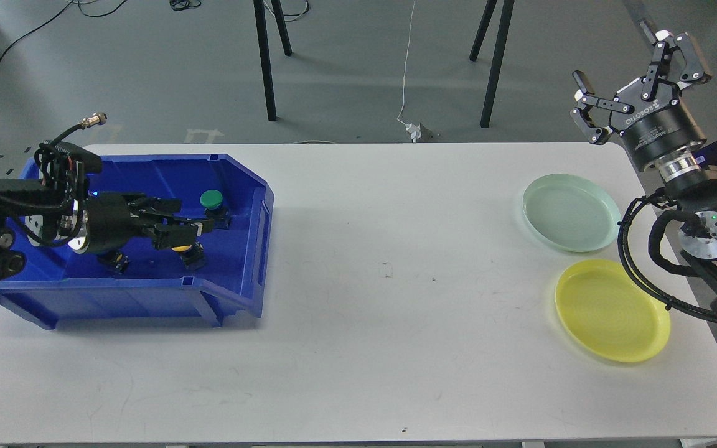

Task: Pass button and place on color plate
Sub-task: 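Close the left gripper on the yellow-topped button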

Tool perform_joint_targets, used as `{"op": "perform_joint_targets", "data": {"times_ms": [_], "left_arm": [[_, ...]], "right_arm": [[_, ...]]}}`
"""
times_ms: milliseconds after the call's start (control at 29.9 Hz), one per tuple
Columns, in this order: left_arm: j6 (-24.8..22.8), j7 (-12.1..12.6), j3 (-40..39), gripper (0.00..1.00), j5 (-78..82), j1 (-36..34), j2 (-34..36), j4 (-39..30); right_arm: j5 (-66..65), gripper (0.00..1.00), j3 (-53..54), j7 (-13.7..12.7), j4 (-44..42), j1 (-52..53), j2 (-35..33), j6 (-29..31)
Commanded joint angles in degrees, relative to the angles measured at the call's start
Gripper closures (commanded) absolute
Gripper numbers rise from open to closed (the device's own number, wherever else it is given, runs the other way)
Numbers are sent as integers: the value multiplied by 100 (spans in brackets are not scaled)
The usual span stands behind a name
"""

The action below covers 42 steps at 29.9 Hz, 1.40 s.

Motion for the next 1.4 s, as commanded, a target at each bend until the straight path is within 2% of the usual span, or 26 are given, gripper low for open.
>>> {"op": "perform_joint_targets", "data": {"times_ms": [0,267,970,1204,1371], "left_arm": [[-9,1,115,15,0,78,-136,273],[-18,1,335,15,0,280,-549,914],[-44,1,344,17,0,430,-743,1187],[-88,1,335,24,-9,465,-743,1231],[-238,1,327,34,-9,465,-752,1231]], "right_arm": [[1,1,2,0,1,-10,-10,0],[1,1,20,0,-8,-45,-10,0],[9,1,29,0,1,-98,-37,0],[9,1,29,0,-8,-115,-37,0],[9,1,29,0,1,-115,-37,0]]}}
